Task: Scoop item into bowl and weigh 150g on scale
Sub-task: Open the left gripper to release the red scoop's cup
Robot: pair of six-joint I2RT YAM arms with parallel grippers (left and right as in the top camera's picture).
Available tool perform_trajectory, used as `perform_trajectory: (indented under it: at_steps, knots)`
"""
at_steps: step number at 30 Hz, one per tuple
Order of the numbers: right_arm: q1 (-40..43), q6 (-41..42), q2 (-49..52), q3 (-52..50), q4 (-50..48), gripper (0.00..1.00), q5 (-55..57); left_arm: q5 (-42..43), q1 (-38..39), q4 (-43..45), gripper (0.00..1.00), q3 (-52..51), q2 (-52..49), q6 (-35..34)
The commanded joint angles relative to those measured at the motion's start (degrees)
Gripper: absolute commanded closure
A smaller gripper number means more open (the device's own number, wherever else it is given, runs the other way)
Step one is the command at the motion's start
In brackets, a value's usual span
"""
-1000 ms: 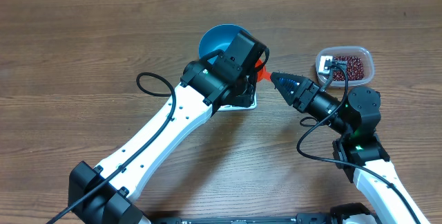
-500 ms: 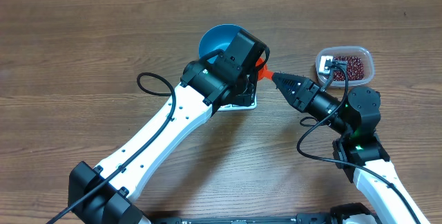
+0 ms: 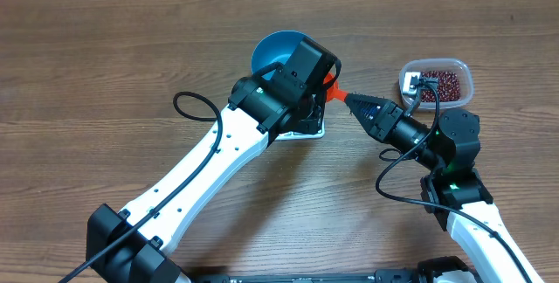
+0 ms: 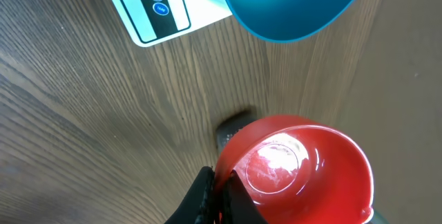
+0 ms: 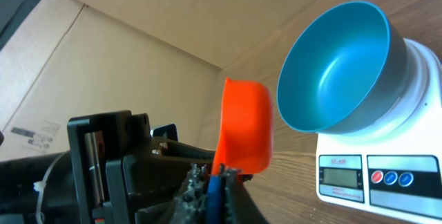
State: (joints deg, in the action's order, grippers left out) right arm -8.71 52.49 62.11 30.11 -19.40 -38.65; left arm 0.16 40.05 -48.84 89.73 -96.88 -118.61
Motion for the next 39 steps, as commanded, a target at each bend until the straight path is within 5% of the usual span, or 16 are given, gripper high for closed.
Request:
perform_trajectory:
  at_steps: [1, 9, 12, 17, 20, 39]
  knots:
    - [-0.4, -0.2, 0.0, 1.5, -0.5, 0.96, -0.4, -1.2, 0.1, -0.2, 0.96, 1.0, -0.2, -0.8]
    - [-0.4, -0.2, 0.0, 1.5, -0.5, 0.96, -0.4, -1.2, 0.1, -0.2, 0.96, 1.0, -0.2, -0.8]
    - [-0.4, -0.2, 0.0, 1.5, -0.5, 0.96, -0.4, -1.2, 0.1, -0.2, 0.87, 1.0, -0.2, -0.8]
    - [-0.4, -0.2, 0.0, 1.5, -0.5, 0.96, -0.4, -1.2, 0.1, -0.2, 0.5, 1.0, -0.2, -0.8]
    - [-0.4, -0.2, 0.0, 1.5, -0.5, 0.96, -0.4, -1.2, 0.1, -0.2, 0.01, 1.0, -0.2, -0.8]
    - [-0.4, -4.6, 0.0, 1.5, 6.3, 0.96, -0.4, 4.8, 0.0, -1.2, 0.0, 1.0, 0.3, 5.7]
